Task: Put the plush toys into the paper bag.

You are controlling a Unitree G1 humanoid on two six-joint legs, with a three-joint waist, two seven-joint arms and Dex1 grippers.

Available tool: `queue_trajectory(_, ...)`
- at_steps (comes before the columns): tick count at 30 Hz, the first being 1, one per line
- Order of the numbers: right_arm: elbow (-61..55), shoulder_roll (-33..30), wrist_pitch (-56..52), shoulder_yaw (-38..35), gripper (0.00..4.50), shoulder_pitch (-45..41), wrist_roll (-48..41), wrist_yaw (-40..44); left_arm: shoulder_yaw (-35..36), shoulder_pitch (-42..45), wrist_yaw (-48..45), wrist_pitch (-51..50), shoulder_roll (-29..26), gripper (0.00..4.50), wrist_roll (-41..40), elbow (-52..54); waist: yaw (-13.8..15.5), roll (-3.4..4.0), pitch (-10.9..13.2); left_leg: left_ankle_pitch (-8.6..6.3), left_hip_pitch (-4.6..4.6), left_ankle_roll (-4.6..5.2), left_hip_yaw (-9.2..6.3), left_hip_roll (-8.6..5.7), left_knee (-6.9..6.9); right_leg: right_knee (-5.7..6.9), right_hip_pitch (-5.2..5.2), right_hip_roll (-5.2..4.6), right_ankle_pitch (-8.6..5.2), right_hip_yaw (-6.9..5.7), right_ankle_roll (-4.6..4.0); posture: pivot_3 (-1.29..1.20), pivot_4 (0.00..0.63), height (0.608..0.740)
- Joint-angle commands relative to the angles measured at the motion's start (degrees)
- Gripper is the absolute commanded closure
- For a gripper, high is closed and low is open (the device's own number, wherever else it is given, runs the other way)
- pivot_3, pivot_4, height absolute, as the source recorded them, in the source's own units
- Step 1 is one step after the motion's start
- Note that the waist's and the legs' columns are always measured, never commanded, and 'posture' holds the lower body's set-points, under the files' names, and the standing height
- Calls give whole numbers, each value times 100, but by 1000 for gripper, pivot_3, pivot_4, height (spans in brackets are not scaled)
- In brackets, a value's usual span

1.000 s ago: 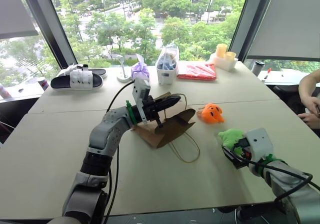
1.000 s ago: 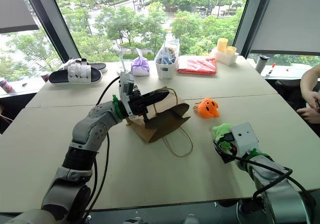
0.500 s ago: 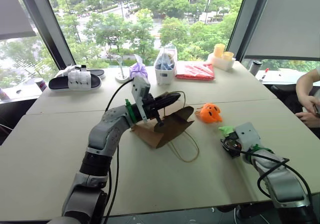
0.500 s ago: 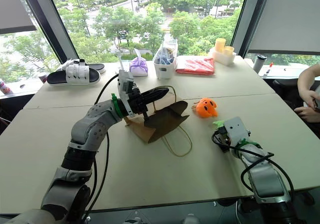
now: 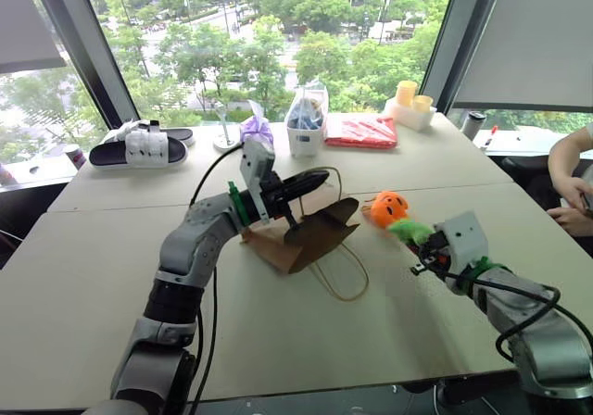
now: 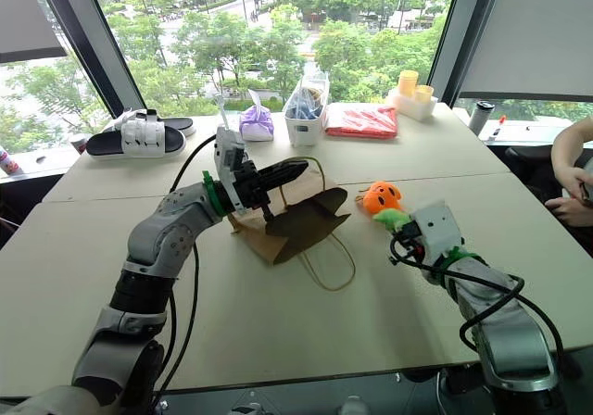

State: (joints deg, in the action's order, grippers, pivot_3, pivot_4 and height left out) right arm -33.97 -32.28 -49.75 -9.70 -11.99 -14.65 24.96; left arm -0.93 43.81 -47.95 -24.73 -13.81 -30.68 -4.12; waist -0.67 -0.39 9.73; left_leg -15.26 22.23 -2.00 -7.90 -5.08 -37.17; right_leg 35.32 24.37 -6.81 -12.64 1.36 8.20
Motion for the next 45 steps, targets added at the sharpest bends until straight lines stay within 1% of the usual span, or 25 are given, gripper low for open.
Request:
queue_trajectory(1, -475, 273, -361, 302, 4351, -339, -470, 35, 152, 278, -50, -1, -9, 4500, -119, -26, 2, -1, 0, 0, 0, 0, 0, 0, 0, 0, 0, 0, 0, 0, 0, 0, 150, 740)
queue_trajectory(5, -148, 730, -204, 1126, 4351, -663, -294, -181, 186, 406, -106, -102, -42, 4500, -188, -64, -1, -1, 0, 0, 0, 0, -2, 0, 1, 0, 1, 0, 0, -1, 0, 0, 150, 740)
queue_trajectory(8, 538, 1062, 270, 1655, 4351, -962, 11, -309, 250, 480, -89, -253, -92, 4500, -301, -6, -8, -1, 1, 0, 1, -1, -1, -1, 1, -1, 3, -1, 0, 0, 0, 0, 150, 740)
queue_trajectory(10, 907, 1247, 483, 1772, 4351, -1140, 83, -347, 278, 485, -73, -327, -108, 4500, -356, 39, -12, -1, 0, 1, 1, -1, -2, -1, 1, 1, 4, -1, 0, 0, 0, 0, 150, 740)
queue_trajectory(15, 2577, 1745, 1388, 2070, 4351, -1921, 408, -252, 333, 393, -47, -625, -165, 4500, -564, 300, -34, -1, 0, 5, 2, -9, -2, -1, 3, 5, 9, 0, 1, 0, -1, 0, 150, 740)
queue_trajectory(16, 2972, 1828, 1618, 2130, 4351, -2098, 495, -219, 345, 352, -21, -713, -169, 4500, -626, 391, -38, -1, 0, 20, 2, -36, -2, -1, 5, 5, 10, 0, 1, 0, -1, 0, 150, 740)
queue_trajectory(20, 4270, 2235, 2299, 2141, 4351, -2699, 600, -72, 366, 243, 96, -873, -175, 4500, -733, 648, -49, -1, 0, 22, 2, -39, -2, -1, 10, 5, 13, 0, 1, 0, -1, 0, 150, 740)
queue_trajectory(22, 4793, 2369, 2633, 2116, 3597, -2927, 699, -76, 401, 225, 194, -903, -160, 4500, -767, 705, -54, -1, 1, 23, 2, -41, -2, -1, 11, 5, 15, 0, 1, 1, -1, 0, 150, 740)
queue_trajectory(23, 4955, 2404, 2772, 2100, 3317, -2996, 744, -76, 418, 226, 239, -903, -151, 4500, -775, 714, -51, -1, 1, 23, 2, -41, -2, -1, 11, 7, 15, 0, 1, 1, -1, 0, 150, 740)
queue_trajectory(25, 5107, 2466, 2884, 2045, 2274, -3091, 760, -71, 438, 236, 299, -893, -142, 4500, -779, 707, -41, -1, 1, 23, 2, -42, -5, -1, 11, 10, 17, 0, 1, 1, -1, 0, 150, 740)
queue_trajectory(26, 5096, 2476, 2872, 2033, 1848, -3105, 752, -51, 441, 237, 317, -889, -143, 4500, -779, 706, -41, -1, 1, 24, 3, -42, -5, -1, 11, 9, 17, 0, 1, 1, -1, 0, 150, 740)
queue_trajectory(27, 5002, 2447, 2821, 2057, 1206, -3076, 759, -4, 444, 235, 329, -885, -148, 4500, -778, 704, -42, 0, 1, 24, 4, -42, -5, -1, 11, 8, 17, 0, 1, 1, -1, 0, 150, 740)
queue_trajectory(29, 4675, 2357, 2671, 2077, 213, -2941, 747, 83, 443, 213, 340, -857, -159, 4500, -765, 694, -45, -1, 1, 23, 6, -42, -6, -2, 11, 7, 19, 0, 1, 1, -1, 0, 150, 740)
queue_trajectory(30, 4414, 2278, 2530, 2064, 95, -2843, 706, 148, 436, 204, 345, -819, -164, 4500, -733, 669, -42, 0, 1, 23, 6, -42, -6, -2, 11, 7, 20, 0, 1, 0, -1, 0, 150, 740)
queue_trajectory(32, 3844, 2078, 2238, 2033, 95, -2637, 642, 262, 434, 212, 355, -734, -164, 4500, -671, 598, -39, 0, 1, 23, 7, -42, -7, -2, 11, 8, 21, 0, 1, 0, -1, 0, 150, 740)
queue_trajectory(34, 3010, 1769, 1807, 1947, 95, -2374, 545, 358, 488, 266, 411, -661, -154, 4500, -637, 466, -24, 0, 1, 23, 9, -42, -7, -2, 11, 6, 21, 0, 1, 0, -1, 0, 150, 740)
queue_trajectory(38, 1442, 1191, 898, 1506, 95, -1923, 156, 458, 538, 293, 414, -553, -177, 4500, -584, 305, -15, 0, 1, 22, 9, -40, -7, -3, 10, 7, 21, 0, 1, 0, -1, 0, 150, 740)
queue_trajectory(40, 932, 976, 558, 1151, 95, -1777, -75, 445, 567, 287, 419, -538, -205, 4500, -591, 273, -11, -1, 1, 19, 10, -34, -6, -3, 9, 7, 21, 0, 1, 0, -1, 0, 150, 740)
queue_trajectory(43, 844, 770, 398, 690, 95, -1706, -155, 300, 592, 303, 416, -536, -236, 4500, -607, 227, -21, -1, 1, 13, 10, -23, -5, -2, 8, 8, 20, 0, 1, 1, -1, 0, 150, 740)
queue_trajectory(45, 1346, 587, 564, 324, 95, -1729, -27, 154, 610, 316, 391, -502, -250, 4500, -596, 153, -10, -1, 1, 8, 9, -14, -3, -2, 8, 9, 20, 0, 1, 0, -1, 0, 150, 740)
